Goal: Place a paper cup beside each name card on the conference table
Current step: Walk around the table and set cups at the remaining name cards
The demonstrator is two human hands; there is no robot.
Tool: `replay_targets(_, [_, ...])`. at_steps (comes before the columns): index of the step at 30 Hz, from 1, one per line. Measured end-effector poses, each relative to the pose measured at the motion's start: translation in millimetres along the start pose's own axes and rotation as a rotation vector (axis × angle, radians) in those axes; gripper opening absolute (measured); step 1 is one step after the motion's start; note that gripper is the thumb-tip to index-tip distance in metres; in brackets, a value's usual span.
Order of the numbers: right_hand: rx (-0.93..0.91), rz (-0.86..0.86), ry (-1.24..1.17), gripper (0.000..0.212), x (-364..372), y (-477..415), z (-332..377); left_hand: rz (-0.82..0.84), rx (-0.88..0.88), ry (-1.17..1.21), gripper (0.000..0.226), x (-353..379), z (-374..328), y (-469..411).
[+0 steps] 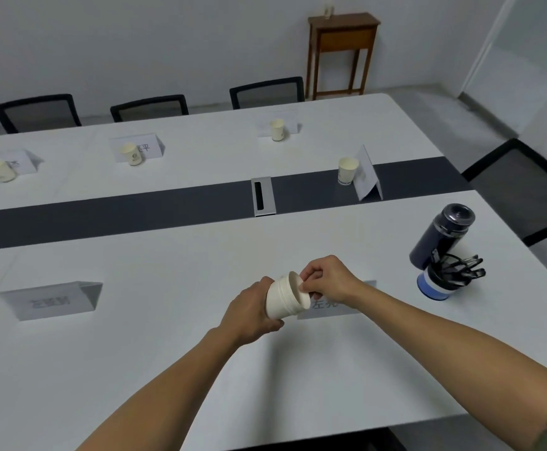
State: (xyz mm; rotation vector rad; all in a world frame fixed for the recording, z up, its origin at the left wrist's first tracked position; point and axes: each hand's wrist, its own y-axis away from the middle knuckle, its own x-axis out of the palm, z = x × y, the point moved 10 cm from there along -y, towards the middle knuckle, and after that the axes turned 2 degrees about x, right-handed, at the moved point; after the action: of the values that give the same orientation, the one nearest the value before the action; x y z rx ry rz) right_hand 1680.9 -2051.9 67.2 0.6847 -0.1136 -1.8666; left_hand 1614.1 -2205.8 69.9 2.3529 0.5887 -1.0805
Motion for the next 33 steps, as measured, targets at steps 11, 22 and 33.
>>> replay_targets(11, [0.025,0.034,-0.05,0.008,-7,-29,-14,0.024,-0.036,0.023,0.06,12,11,-26])
replay_targets(22, [0.189,-0.319,-0.176,0.009,-93,-66,-35,0.026,-0.114,0.06,0.06,18,42,-31])
replay_targets(33, [0.426,-0.404,0.02,0.019,-81,-113,-113,0.075,-0.207,0.097,0.06,41,76,-16])
